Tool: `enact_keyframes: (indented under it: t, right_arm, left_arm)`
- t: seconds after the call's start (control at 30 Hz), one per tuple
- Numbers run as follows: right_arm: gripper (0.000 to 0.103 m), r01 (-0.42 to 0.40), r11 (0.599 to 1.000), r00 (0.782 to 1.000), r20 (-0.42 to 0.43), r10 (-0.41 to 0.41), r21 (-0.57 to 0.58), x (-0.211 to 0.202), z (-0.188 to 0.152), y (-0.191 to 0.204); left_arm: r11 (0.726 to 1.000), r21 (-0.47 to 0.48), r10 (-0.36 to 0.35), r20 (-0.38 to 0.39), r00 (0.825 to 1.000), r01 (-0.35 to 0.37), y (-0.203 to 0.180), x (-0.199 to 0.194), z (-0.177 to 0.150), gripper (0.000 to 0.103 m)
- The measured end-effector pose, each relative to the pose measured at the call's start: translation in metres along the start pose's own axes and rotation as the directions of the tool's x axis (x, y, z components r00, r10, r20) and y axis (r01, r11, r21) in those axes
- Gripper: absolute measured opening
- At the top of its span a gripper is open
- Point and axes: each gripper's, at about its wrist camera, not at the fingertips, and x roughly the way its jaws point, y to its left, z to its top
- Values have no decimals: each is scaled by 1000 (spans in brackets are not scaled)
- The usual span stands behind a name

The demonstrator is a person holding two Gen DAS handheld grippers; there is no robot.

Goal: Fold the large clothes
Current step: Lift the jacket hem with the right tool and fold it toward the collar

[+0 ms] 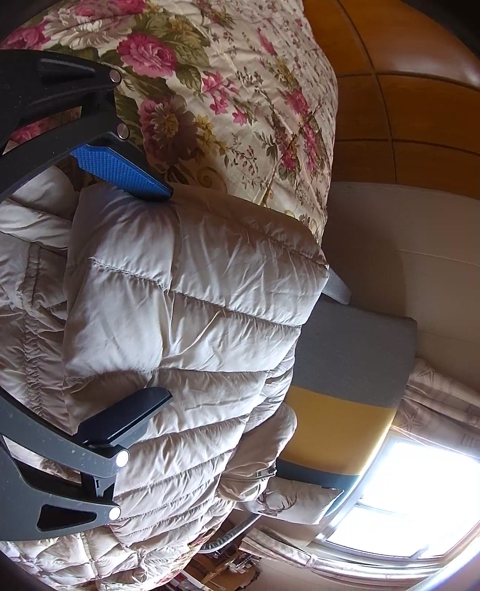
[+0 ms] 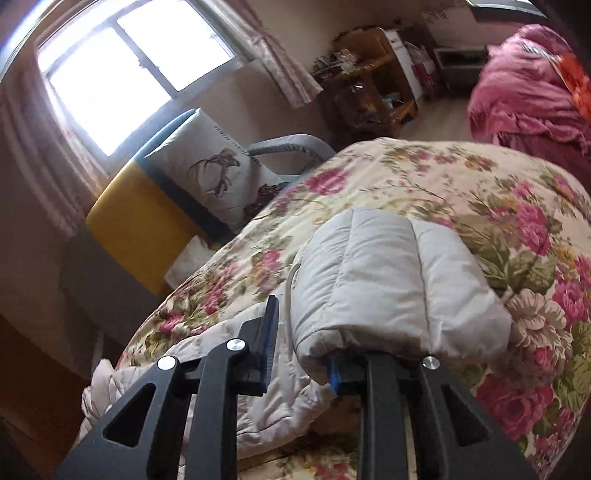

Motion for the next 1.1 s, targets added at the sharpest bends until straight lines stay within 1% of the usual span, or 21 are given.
enact_keyframes:
  t: [0.07,0.1,0.2,0.27,0.33,0.4,0.47,0.57,0.6,0.63,0.67,0.7,0.73,0.8,0.87,0.9,0.97,1.0,1.03,1.07,1.1]
  right_arm:
    - [22,-6,990,1000,18,9,-142,-6,-9,43]
    - [22,-16,976,999,24,22,-217,-6,-15,67]
    - [22,-70,908,996,19,85,-413,-11,-45,132]
    - [22,-120,864,991,-14,129,-490,-11,-70,167]
    - [22,-181,825,982,-54,180,-535,-10,-95,196]
    - [22,-224,785,974,-95,208,-578,-7,-120,221]
    - [22,-244,721,969,-132,210,-648,-1,-148,245]
    - [24,-250,585,968,-196,156,-771,17,-196,269]
    - [31,-262,551,965,-228,131,-793,26,-210,269]
    - [46,-277,527,959,-267,96,-804,35,-222,269]
    - [52,-293,519,951,-301,72,-803,42,-230,266]
    - [62,-307,521,946,-315,75,-796,44,-234,260]
    - [78,-307,528,947,-308,89,-792,42,-234,253]
    - [97,-272,549,961,-250,116,-790,32,-227,240]
    - [100,-220,580,975,-169,142,-785,17,-220,227]
    - [101,-179,596,983,-123,134,-783,14,-216,220]
    - [101,-54,624,997,-12,71,-780,12,-214,212]
    - [101,1,637,999,25,28,-771,13,-214,208]
    - [101,32,654,999,35,-8,-756,18,-213,204]
    - [101,48,675,999,34,-35,-736,24,-211,199]
    - [101,56,689,998,29,-51,-722,27,-209,195]
  left_arm:
    - [1000,-3,-2,3,1000,2,0,0,0,99]
    - [1000,-4,-3,2,1000,3,0,0,0,99]
    - [1000,-5,-4,4,1000,4,1,-1,0,99]
    - [1000,-6,-7,4,1000,7,2,-1,0,99]
    - [1000,-9,-10,4,1000,10,2,-1,0,99]
    - [1000,-12,-13,3,1000,13,3,-1,0,99]
    - [1000,-14,-16,2,1000,16,3,-1,0,99]
    - [1000,-14,-16,2,1000,16,3,-1,0,99]
    - [1000,-14,-16,2,1000,17,3,-1,0,99]
    - [1000,-14,-17,2,1000,17,3,-1,0,99]
    - [1000,-15,-18,1,1000,18,3,0,0,99]
    - [1000,-15,-18,-1,1000,18,3,0,0,99]
    - [1000,-15,-17,-3,1000,17,2,0,0,99]
    - [1000,-14,-12,-9,1000,12,1,-1,3,99]
    - [1000,-18,-10,-14,1000,10,0,-6,8,99]
    - [1000,-25,-9,-9,1000,9,-2,-15,13,99]
    - [999,-42,-11,-5,1000,11,-6,-31,21,99]
    - [997,-64,-36,-5,999,36,-10,-43,27,99]
    - [994,-80,-69,-3,998,68,-14,-51,31,99]
    - [989,-94,-116,1,993,115,-20,-61,37,99]
    - [980,-100,-171,6,985,171,-29,-70,44,99]
